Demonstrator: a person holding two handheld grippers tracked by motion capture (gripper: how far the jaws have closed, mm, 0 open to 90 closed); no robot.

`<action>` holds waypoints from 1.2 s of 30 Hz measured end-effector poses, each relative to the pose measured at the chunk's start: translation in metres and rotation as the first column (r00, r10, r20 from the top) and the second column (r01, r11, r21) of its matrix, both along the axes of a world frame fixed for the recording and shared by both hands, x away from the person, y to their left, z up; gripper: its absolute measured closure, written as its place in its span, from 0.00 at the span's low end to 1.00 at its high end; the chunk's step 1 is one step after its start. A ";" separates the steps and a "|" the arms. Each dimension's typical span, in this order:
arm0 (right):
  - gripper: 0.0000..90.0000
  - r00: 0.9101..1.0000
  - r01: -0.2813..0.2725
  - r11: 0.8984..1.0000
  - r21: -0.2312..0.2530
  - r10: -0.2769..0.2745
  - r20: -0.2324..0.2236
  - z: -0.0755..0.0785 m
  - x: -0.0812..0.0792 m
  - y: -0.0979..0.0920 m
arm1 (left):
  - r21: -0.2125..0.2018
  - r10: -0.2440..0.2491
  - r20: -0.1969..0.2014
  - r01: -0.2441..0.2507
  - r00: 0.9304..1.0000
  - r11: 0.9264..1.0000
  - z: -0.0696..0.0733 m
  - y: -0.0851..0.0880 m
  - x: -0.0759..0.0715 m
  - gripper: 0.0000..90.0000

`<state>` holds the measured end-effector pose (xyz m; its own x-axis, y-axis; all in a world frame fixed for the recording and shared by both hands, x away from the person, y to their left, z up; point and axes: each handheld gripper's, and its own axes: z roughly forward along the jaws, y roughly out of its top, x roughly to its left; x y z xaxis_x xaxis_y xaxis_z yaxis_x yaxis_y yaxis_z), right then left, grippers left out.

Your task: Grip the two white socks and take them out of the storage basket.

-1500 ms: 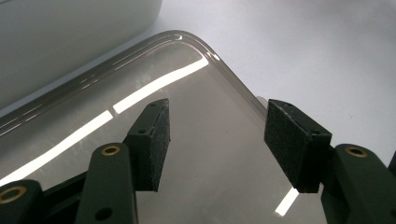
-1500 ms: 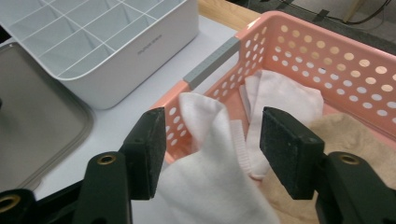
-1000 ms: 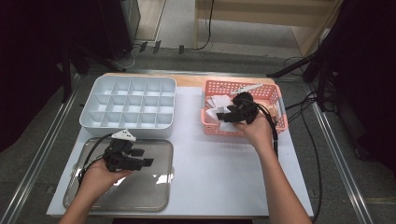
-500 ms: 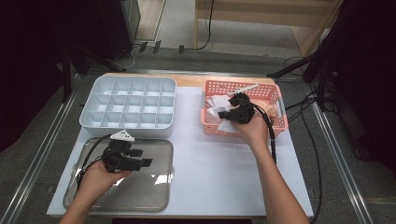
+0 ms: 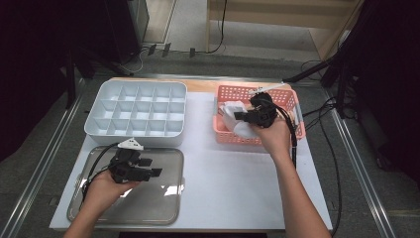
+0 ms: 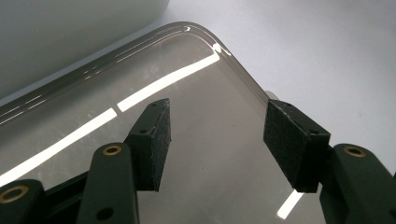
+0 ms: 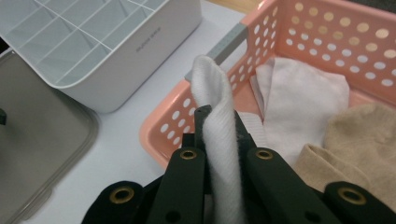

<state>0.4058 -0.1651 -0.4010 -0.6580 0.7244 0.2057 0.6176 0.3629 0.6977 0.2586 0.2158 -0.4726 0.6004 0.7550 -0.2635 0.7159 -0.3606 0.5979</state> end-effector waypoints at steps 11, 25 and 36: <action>0.99 0.999 -0.038 0.999 0.031 0.037 0.029 0.024 -0.019 0.000 | 0.000 -0.016 0.004 0.016 1.000 1.000 0.001 -0.005 0.003 0.47; 0.99 0.995 -0.086 0.995 0.042 0.083 0.053 0.045 -0.047 0.003 | 0.000 -0.036 0.010 0.036 0.999 0.999 0.001 -0.011 0.008 0.47; 0.99 0.990 -0.122 0.991 0.045 0.119 0.070 0.062 -0.072 0.008 | -0.012 -0.047 0.013 0.047 0.999 0.999 0.002 -0.016 0.012 0.47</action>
